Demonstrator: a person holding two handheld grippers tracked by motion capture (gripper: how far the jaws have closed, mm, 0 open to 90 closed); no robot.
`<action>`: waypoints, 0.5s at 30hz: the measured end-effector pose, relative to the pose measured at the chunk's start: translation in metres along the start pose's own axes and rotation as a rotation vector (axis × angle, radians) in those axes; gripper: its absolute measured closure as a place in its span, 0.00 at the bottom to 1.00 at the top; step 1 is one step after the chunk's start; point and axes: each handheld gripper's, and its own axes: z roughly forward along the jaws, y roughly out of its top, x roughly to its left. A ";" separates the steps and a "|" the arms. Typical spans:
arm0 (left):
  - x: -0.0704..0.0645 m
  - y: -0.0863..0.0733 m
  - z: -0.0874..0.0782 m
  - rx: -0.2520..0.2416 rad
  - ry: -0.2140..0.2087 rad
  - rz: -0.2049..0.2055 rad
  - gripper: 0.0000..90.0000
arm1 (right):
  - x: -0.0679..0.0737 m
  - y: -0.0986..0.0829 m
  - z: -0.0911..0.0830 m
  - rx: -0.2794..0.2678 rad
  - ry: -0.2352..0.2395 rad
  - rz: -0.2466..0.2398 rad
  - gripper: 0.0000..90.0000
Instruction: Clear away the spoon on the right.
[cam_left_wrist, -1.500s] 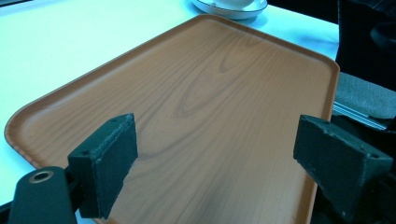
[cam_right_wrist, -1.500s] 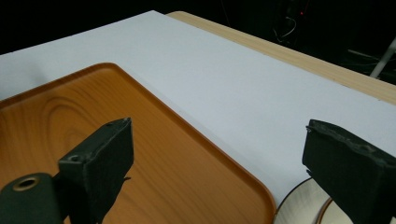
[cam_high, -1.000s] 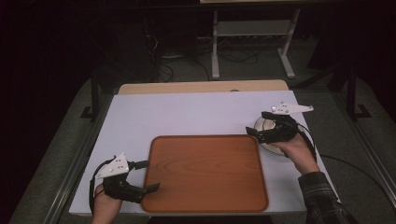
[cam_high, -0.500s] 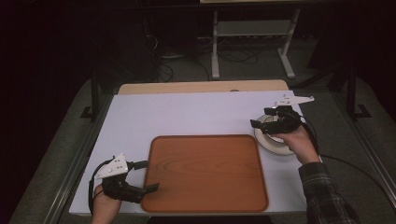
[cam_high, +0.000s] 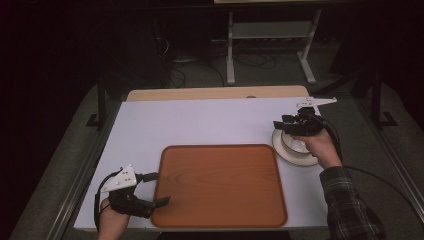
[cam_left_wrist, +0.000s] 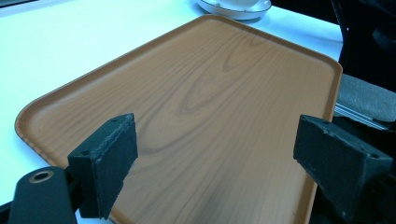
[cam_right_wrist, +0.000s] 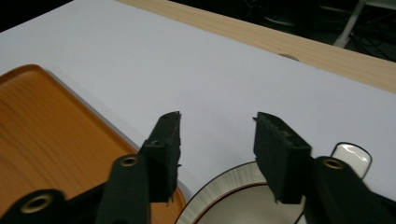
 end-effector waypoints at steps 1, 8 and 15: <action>0.000 0.000 0.000 0.001 0.000 0.000 0.15 | -0.003 0.001 0.000 0.001 -0.012 0.002 0.66; 0.000 0.000 0.000 0.001 0.000 0.000 0.15 | -0.012 0.003 0.003 0.005 -0.040 0.025 0.87; 0.001 0.000 -0.001 -0.002 0.000 0.000 0.15 | -0.023 0.002 0.010 0.029 -0.079 0.042 0.99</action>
